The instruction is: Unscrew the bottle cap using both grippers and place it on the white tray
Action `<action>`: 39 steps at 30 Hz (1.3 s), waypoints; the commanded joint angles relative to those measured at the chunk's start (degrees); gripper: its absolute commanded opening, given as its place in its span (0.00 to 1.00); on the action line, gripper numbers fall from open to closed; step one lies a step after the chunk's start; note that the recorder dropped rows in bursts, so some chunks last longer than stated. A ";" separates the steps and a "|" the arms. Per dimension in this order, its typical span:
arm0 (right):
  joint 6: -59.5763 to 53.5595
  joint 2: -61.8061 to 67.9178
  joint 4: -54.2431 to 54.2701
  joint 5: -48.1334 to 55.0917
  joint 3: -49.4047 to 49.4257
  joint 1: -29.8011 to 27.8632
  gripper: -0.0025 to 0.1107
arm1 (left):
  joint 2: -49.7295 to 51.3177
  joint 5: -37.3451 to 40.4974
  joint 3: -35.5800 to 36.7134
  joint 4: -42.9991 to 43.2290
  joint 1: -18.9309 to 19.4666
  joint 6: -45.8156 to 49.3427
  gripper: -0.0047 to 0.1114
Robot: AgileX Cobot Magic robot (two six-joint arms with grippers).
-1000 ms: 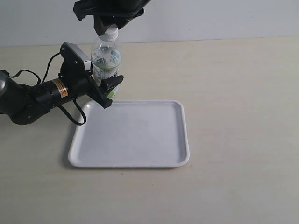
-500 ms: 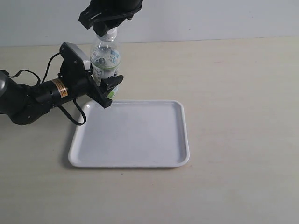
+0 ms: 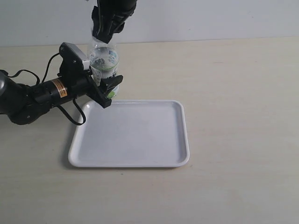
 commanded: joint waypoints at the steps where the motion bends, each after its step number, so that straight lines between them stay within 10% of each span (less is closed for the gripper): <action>1: -7.51 -0.52 1.11 0.08 0.02 -0.05 0.02 | -0.40 0.72 0.03 0.07 -0.06 -1.89 0.04; 19: -37.90 -0.52 0.09 1.30 0.02 -0.05 0.02 | -0.40 0.72 0.03 0.21 -0.06 -1.76 0.04; 23: -25.16 -0.86 1.98 1.04 -0.08 -0.05 0.12 | -0.40 0.72 0.03 0.21 -0.06 -1.76 0.04; 31: 3.11 -1.70 0.83 -4.15 -0.08 -0.05 0.65 | -0.40 0.72 0.03 0.21 -0.06 -1.76 0.04; 39: 18.04 -1.46 -1.18 -5.94 -0.08 -0.05 0.66 | -0.40 0.72 0.03 0.21 -0.06 -1.76 0.04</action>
